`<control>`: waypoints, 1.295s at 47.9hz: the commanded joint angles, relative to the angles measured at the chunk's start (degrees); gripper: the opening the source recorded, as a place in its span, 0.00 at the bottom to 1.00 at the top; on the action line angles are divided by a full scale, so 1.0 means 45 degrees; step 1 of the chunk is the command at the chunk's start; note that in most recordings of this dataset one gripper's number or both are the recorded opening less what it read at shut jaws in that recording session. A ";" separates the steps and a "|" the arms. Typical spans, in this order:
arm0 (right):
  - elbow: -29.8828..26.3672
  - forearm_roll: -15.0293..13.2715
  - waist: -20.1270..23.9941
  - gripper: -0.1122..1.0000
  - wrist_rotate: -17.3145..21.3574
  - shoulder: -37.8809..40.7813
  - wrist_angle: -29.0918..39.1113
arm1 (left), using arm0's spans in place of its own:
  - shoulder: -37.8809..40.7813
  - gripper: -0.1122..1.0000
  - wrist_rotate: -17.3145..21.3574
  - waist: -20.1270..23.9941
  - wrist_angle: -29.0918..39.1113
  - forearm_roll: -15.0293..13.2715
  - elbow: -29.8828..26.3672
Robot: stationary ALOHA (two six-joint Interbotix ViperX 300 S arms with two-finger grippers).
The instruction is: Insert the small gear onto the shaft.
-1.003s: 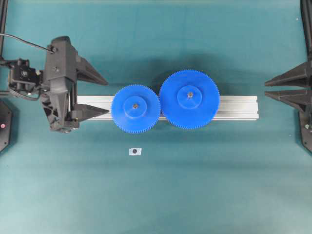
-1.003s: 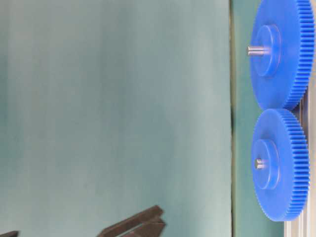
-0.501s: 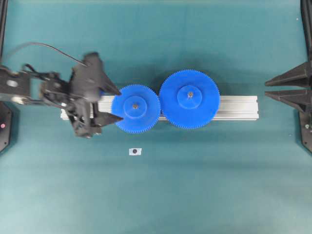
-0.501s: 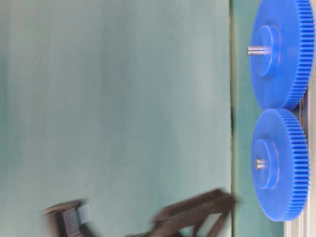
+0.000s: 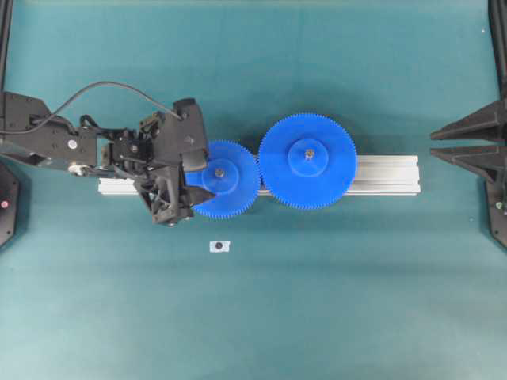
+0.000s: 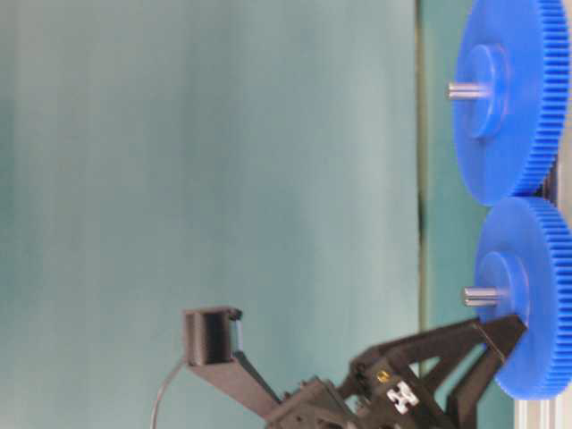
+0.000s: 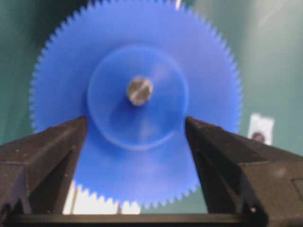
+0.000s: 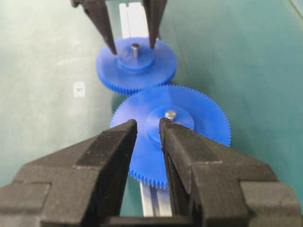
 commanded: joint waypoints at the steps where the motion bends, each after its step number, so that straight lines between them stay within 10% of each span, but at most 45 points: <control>1: -0.0117 0.0020 -0.0020 0.45 0.0098 0.0098 -0.0137 | -0.0273 0.85 0.0059 0.0000 -0.0039 0.0020 -0.0332; 39: -0.0117 0.0020 -0.0020 0.45 0.0098 0.0098 -0.0137 | -0.5996 0.85 0.0879 -0.0059 0.1602 0.0039 -0.0605; 62: -0.0117 0.0020 -0.0117 0.44 0.0098 0.0117 -0.0137 | -0.6621 0.85 0.0859 -0.0176 0.2949 0.0039 -0.0605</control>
